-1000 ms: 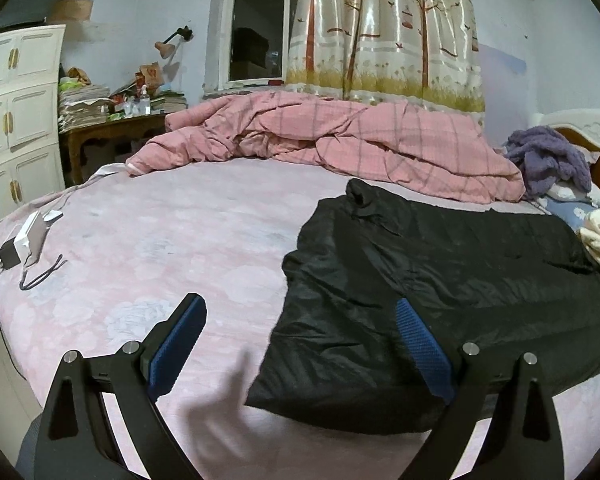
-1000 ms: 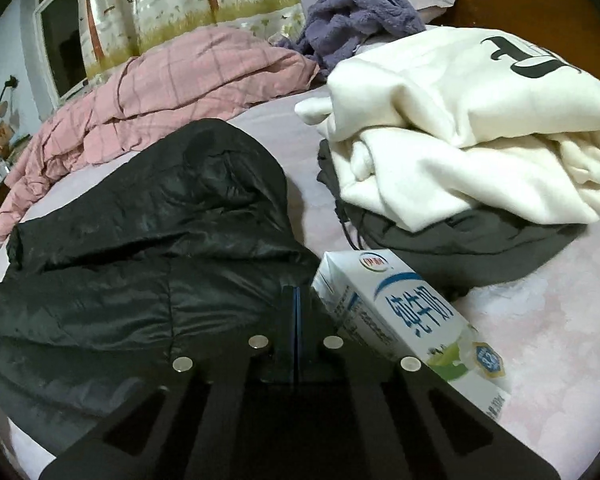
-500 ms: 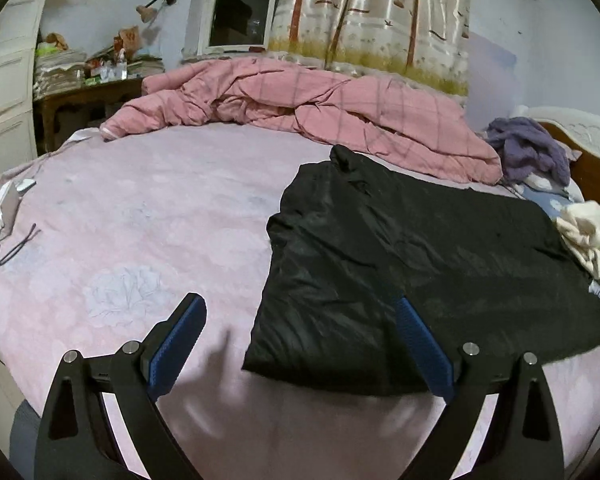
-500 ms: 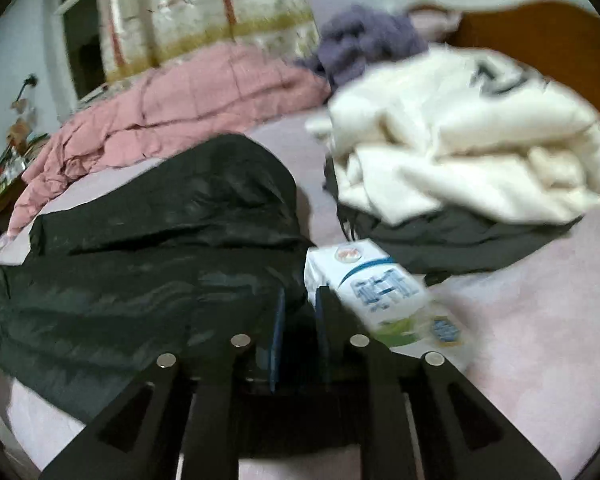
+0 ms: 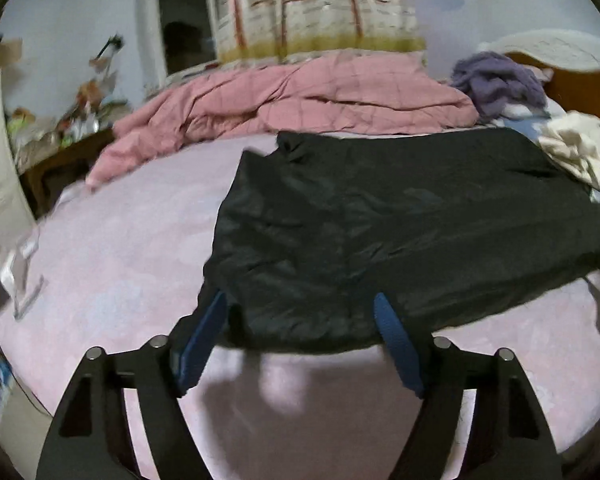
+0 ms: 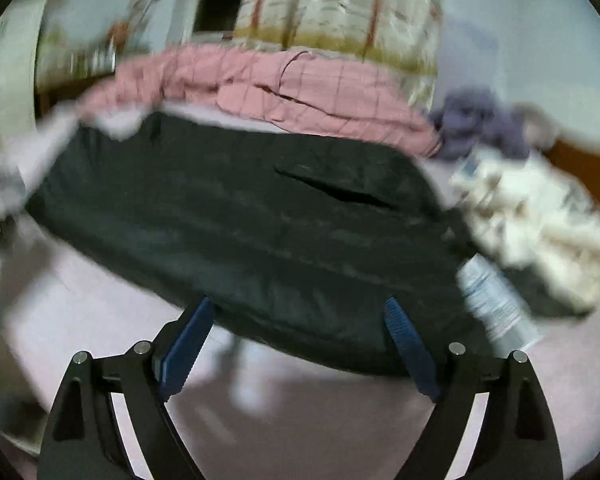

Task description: Fold large clothes

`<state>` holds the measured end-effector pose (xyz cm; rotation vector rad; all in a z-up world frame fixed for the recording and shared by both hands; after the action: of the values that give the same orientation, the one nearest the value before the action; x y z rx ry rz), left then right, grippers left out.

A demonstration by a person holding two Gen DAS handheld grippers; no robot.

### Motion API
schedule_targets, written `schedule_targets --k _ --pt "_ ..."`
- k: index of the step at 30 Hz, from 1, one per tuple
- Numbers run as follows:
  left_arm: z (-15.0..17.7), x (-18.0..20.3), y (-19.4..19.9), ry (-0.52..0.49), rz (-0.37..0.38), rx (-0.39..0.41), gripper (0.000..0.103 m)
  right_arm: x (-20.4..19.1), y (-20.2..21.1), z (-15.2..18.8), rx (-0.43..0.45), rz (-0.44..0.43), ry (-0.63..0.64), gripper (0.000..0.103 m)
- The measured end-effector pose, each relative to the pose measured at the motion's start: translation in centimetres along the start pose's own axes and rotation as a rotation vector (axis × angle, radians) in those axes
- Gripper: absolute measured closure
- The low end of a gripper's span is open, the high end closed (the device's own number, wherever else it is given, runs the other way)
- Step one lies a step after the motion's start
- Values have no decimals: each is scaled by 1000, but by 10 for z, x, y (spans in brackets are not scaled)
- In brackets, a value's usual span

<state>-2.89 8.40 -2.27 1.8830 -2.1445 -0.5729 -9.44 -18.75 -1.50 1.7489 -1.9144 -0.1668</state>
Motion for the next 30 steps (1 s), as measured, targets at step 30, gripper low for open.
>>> schedule_targets --k 30 --pt "2 22 -51 -180 -103 -52 52 77 -59 24 -214 141 -200 22"
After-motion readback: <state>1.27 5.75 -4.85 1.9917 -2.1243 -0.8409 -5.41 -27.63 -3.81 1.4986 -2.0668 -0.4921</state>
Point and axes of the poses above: each gripper's, at about its wrist camera, not at the fingertips, and y roughly against the way its jaws point, x to its right, z to its underside, the point moved 3 cm from there along -y, roughly the way its jaws point, and after that the axes turned 9 degrees about x, right-handed, at the moved point
